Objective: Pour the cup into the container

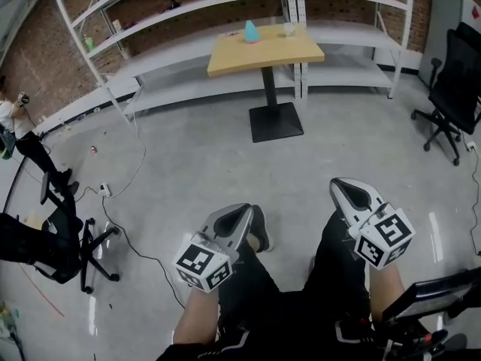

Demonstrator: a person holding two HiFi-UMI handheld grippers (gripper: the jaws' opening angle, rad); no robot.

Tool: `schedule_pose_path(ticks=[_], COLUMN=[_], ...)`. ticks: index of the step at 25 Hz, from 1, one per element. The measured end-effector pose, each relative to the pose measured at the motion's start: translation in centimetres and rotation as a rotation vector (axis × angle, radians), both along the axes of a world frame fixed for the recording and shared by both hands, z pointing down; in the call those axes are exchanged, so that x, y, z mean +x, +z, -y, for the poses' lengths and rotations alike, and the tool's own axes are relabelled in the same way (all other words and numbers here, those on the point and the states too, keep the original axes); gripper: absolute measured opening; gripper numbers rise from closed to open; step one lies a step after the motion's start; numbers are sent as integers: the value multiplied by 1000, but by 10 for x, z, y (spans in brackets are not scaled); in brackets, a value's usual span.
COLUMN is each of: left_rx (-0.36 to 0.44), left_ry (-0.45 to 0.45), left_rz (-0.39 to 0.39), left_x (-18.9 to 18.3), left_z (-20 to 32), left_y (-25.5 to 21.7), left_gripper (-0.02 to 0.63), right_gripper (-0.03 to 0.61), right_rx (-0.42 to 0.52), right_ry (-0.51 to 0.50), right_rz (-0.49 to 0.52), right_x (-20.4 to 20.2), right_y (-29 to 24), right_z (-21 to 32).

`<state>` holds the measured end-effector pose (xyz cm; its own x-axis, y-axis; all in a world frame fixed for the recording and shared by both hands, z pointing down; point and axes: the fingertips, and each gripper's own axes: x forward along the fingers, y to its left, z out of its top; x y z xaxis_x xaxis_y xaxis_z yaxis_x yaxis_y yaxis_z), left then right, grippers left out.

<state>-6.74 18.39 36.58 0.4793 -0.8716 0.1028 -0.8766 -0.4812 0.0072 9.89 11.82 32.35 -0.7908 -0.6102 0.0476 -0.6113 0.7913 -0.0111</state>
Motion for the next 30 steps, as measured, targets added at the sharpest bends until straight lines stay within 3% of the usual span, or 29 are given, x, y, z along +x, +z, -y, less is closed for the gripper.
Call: schedule_pose_path(ticks=[14, 30], left_rx=[-23, -9], left_ry=[71, 33], left_rz=[22, 46], left_x=[21, -30], left_z=[152, 305], left_y=[0, -7], left_gripper=[-8, -6], right_gripper=[2, 2], right_rx=[-2, 11], right_ry=[48, 0], right_rz=[52, 67], right_x=[13, -45], right_y=[-5, -11], right_z=[147, 315])
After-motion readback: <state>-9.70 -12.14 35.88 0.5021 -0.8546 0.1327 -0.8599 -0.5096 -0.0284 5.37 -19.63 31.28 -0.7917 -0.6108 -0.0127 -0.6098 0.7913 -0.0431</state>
